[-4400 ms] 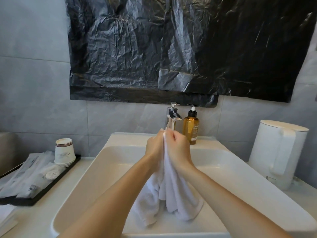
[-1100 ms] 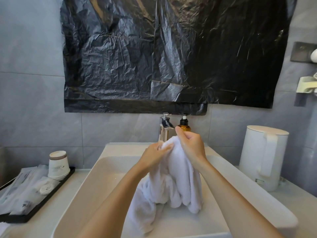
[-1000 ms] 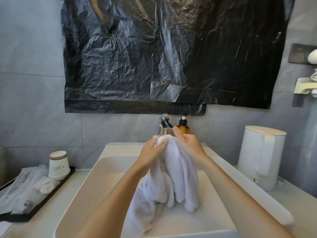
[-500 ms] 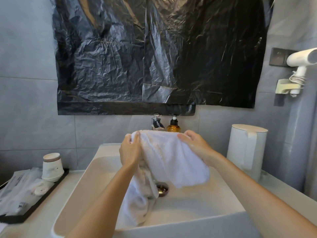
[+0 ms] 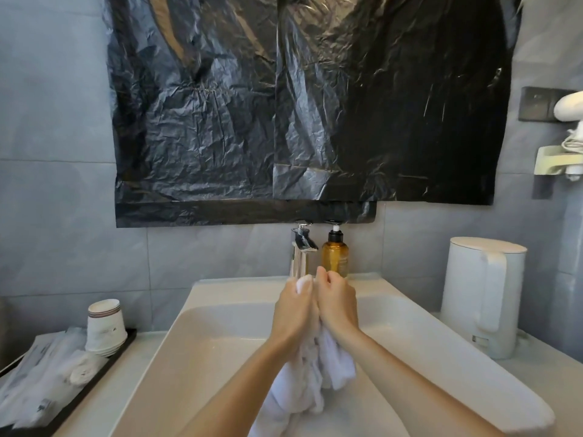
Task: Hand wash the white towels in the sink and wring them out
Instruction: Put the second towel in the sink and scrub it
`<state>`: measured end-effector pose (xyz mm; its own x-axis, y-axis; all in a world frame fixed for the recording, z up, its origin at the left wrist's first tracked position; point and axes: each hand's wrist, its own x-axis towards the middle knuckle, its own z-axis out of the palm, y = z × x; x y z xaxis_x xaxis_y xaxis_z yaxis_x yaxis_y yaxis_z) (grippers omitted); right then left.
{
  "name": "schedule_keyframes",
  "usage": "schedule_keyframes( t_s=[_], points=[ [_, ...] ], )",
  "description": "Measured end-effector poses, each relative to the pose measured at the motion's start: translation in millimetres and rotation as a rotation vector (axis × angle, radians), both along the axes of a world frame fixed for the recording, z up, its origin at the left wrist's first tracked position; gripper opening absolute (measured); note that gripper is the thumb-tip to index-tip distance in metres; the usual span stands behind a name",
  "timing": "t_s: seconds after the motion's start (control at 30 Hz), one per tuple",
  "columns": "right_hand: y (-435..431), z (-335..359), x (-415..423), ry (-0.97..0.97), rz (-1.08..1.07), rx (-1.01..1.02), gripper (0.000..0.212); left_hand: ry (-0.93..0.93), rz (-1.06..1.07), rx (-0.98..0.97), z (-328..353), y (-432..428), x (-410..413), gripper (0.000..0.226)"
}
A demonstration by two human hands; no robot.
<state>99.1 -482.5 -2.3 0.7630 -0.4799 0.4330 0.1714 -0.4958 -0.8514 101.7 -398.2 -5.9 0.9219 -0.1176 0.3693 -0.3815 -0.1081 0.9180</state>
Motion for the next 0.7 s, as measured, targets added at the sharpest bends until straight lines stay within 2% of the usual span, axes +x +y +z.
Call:
schedule_keyframes(
  t_s=[0.1,0.27,0.43,0.53,0.6,0.7],
  points=[
    [15,-9,-13,-0.067,0.178,-0.07,0.041,0.049,0.08,-0.028,-2,5,11,0.033],
    [-1,1,1,0.02,0.029,0.028,0.042,0.104,-0.004,0.004,-7,0,-5,0.035],
    [15,-12,-12,-0.028,0.235,-0.031,0.038,0.137,0.084,0.046,-3,11,6,0.031],
    [2,-2,3,0.018,0.152,0.072,0.036,0.202,-0.008,0.019,-4,8,-5,0.029],
    [1,-5,1,-0.002,0.115,0.07,0.036,0.193,-0.015,0.003,-4,5,-4,0.029],
    [13,-14,-10,-0.07,0.247,-0.022,0.036,0.145,0.082,0.046,1,9,6,0.028]
  ],
)
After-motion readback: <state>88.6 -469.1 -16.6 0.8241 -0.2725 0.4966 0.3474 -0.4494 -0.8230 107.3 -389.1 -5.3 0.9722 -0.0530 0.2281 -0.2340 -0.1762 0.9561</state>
